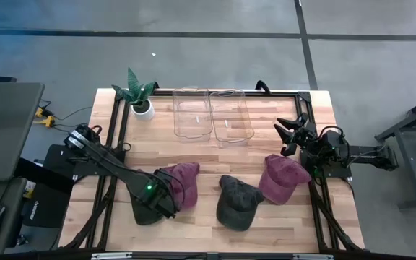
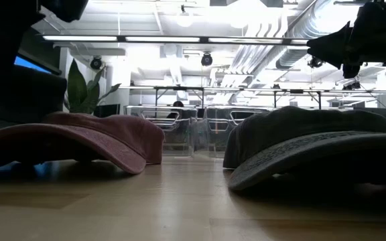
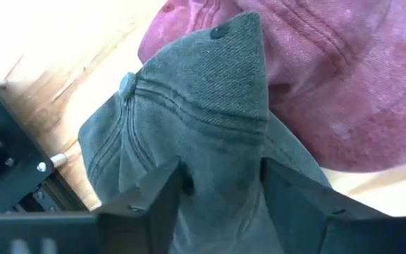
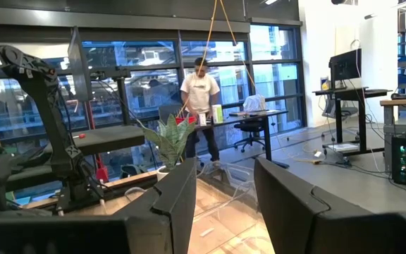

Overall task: Pick & Place hat
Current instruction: Put the left black cap into the right transparent bin

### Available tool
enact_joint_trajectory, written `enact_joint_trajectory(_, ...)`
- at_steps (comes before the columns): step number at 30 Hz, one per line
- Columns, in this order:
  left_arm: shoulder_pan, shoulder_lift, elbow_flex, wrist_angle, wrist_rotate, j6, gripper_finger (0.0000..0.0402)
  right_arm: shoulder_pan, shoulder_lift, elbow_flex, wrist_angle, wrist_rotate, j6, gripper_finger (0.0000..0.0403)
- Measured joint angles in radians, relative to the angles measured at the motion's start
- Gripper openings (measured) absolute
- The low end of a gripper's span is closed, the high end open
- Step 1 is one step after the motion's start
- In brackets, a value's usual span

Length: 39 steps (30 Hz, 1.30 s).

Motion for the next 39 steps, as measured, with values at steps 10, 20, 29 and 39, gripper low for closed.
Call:
enact_joint_trajectory(10,0.000,0.000,-0.022,0.015,0.013,0.010,0.0054,0.000,0.000,0.000,0.000,0.000,0.000,0.0139)
enact_joint_trajectory(20,0.000,0.000,-0.022,0.002,0.053,0.045,0.0002,0.000,0.000,0.000,0.000,0.000,0.000,0.0139)
enact_joint_trajectory(29,0.000,-0.032,0.024,-0.080,0.018,0.033,0.0000,0.000,0.000,0.000,0.000,0.000,0.000,0.0139)
enact_joint_trajectory(39,0.001,-0.034,0.208,-0.220,-0.114,0.043,0.0000,0.000,0.000,0.000,0.000,0.000,0.000,0.0139)
